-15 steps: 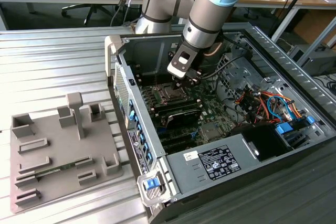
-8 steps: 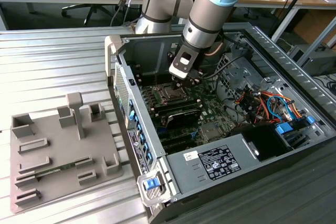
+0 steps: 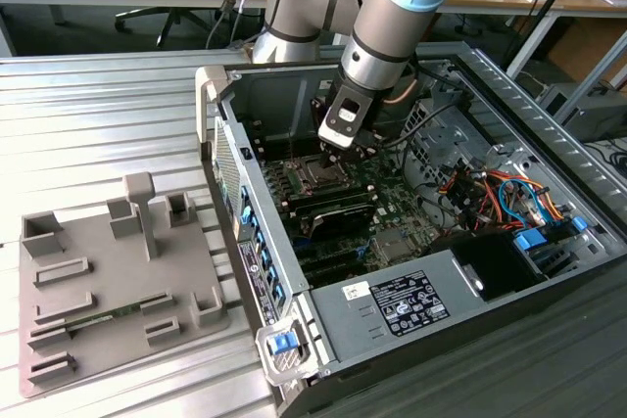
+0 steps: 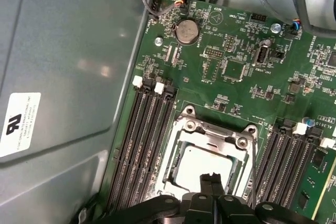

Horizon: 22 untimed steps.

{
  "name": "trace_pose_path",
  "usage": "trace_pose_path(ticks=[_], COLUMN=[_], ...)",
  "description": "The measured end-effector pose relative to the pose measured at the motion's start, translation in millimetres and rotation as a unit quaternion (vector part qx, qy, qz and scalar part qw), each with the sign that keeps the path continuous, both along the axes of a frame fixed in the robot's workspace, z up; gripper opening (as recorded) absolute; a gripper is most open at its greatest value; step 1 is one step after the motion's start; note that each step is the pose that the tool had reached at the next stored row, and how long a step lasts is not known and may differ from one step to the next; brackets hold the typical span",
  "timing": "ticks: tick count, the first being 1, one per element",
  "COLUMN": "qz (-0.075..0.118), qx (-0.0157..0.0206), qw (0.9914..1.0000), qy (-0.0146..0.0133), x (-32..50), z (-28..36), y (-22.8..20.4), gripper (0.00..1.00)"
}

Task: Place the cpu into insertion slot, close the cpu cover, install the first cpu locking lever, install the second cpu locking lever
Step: 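Install the first cpu locking lever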

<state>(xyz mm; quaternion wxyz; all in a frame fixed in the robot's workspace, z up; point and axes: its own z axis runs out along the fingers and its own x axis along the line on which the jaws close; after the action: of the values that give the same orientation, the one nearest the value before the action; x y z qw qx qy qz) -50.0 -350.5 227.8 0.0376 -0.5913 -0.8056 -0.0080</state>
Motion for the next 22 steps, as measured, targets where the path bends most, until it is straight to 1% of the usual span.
trace_pose_path(ticks=[4, 6, 10, 19, 22], qz=[0.008, 0.015, 0.024, 0.048, 0.058], qx=[0.0, 0.0, 0.0, 0.0, 0.0], qw=[0.99997, 0.99988, 0.99971, 0.99885, 0.99833], qy=[0.0, 0.0, 0.0, 0.0, 0.0], x=[0.0, 0.0, 0.0, 0.0, 0.0], z=[0.0, 0.0, 0.0, 0.0, 0.0], y=[0.0, 0.0, 0.0, 0.0, 0.0], gripper=[0.11, 0.11, 0.11, 0.11, 0.11])
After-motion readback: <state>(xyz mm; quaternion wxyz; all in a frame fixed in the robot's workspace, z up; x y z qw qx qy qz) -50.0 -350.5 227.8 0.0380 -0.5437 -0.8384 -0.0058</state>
